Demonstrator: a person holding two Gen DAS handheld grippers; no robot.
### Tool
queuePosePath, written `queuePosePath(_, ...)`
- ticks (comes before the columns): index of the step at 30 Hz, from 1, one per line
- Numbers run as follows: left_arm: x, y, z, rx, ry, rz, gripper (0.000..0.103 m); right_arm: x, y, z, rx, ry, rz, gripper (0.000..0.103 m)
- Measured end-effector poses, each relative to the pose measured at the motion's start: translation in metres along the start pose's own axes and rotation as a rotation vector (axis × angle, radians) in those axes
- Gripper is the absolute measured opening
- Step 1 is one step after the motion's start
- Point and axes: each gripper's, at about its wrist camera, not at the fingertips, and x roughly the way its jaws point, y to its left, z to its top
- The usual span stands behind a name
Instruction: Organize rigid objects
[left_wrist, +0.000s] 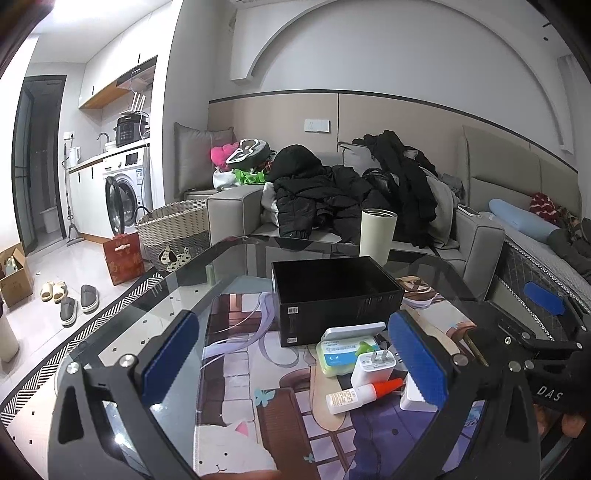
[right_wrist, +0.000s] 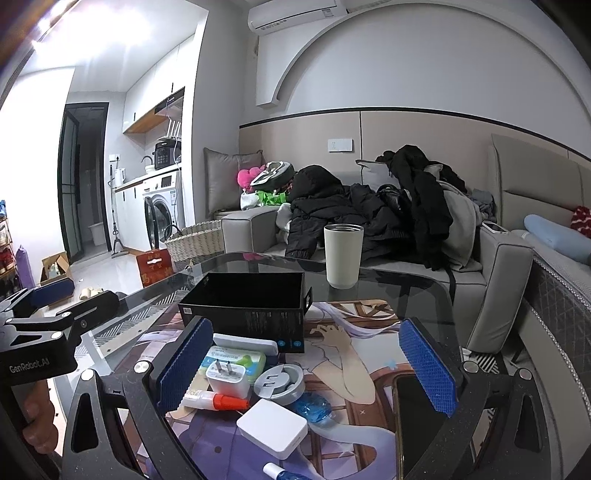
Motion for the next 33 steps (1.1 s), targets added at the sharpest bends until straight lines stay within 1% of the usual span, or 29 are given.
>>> queuePosePath(7, 0.0001, 0.0005, -0.0005, 0.000, 0.000, 0.000, 0.103, 0.0018, 0.0007, -0.0015, -0.003, -0.003, -0.005, 0.103)
queuePosePath(20, -0.0006, -0.0030, 0.0002, 0.000, 0.007, -0.008, 0.103, 0.0055, 0.0003, -0.0050, 0.005, 0.012, 0.014, 0.103)
queuePosePath(29, -0.0003, -0.0047, 0.0012, -0.003, 0.004, 0.009, 0.103, 0.0063, 0.0014, -0.0065, 0.005, 0.013, 0.016, 0.103)
queuePosePath(33, 0.0010, -0.0039, 0.0022, -0.006, 0.008, 0.003, 0.103, 0.0061, 0.0011, -0.0065, 0.006, 0.014, 0.016, 0.103)
